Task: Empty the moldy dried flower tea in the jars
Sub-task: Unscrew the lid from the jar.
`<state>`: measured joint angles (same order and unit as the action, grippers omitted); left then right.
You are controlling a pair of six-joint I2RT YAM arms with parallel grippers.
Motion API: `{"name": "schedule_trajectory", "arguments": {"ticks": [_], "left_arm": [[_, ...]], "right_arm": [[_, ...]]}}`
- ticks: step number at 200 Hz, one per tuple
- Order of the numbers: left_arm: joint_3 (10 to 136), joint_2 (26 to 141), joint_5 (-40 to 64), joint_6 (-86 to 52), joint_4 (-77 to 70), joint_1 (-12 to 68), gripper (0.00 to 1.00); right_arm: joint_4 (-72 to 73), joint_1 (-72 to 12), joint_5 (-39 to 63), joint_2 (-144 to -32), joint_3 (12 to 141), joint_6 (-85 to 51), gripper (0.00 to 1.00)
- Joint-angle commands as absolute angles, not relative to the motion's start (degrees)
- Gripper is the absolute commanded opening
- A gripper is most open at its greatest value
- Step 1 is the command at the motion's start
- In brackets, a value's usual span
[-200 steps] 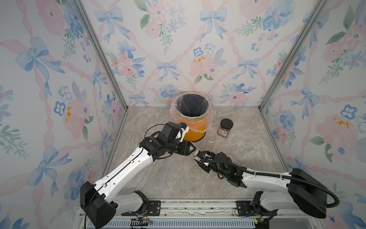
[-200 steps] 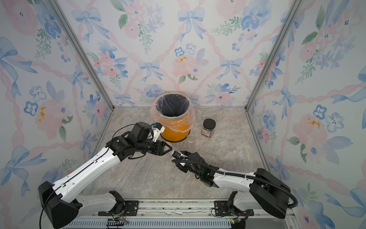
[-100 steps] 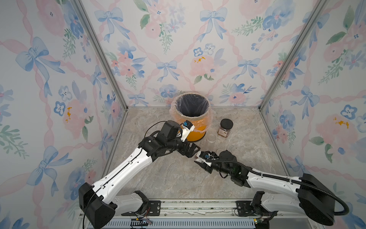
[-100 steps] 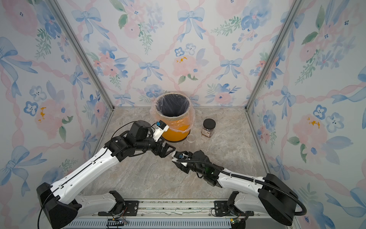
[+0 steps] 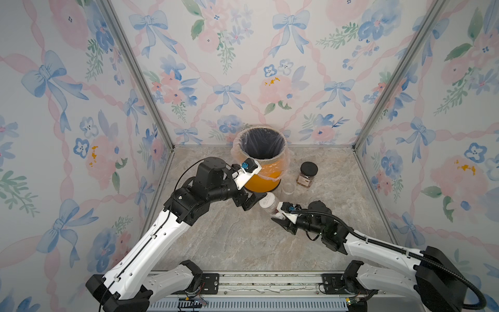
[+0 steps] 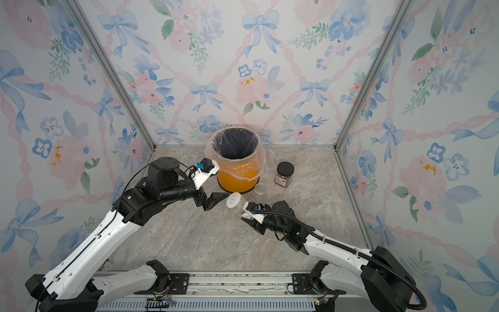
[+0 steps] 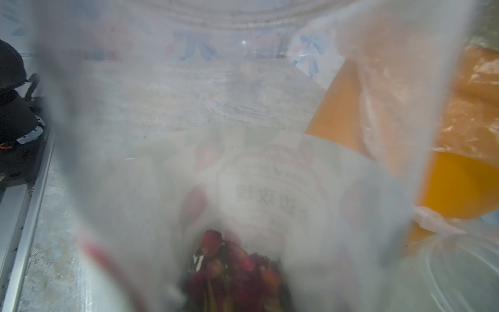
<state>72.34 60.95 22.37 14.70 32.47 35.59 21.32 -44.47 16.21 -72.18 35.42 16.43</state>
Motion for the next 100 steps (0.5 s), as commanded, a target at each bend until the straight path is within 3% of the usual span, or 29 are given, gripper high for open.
{"name": "schedule_trajectory", "arguments": {"ticks": [1,100], "left_arm": [[68.5,58.9,27.0,26.8,33.3,36.7,0.98],[66.6,62.6,35.7,40.7,33.3,37.9,0.98]], "right_arm": [[19.7,-42.9,22.5,-71.2,35.3,14.9,0.39],[8.1,-41.7,30.6,-71.2,40.5,19.2,0.41]]}}
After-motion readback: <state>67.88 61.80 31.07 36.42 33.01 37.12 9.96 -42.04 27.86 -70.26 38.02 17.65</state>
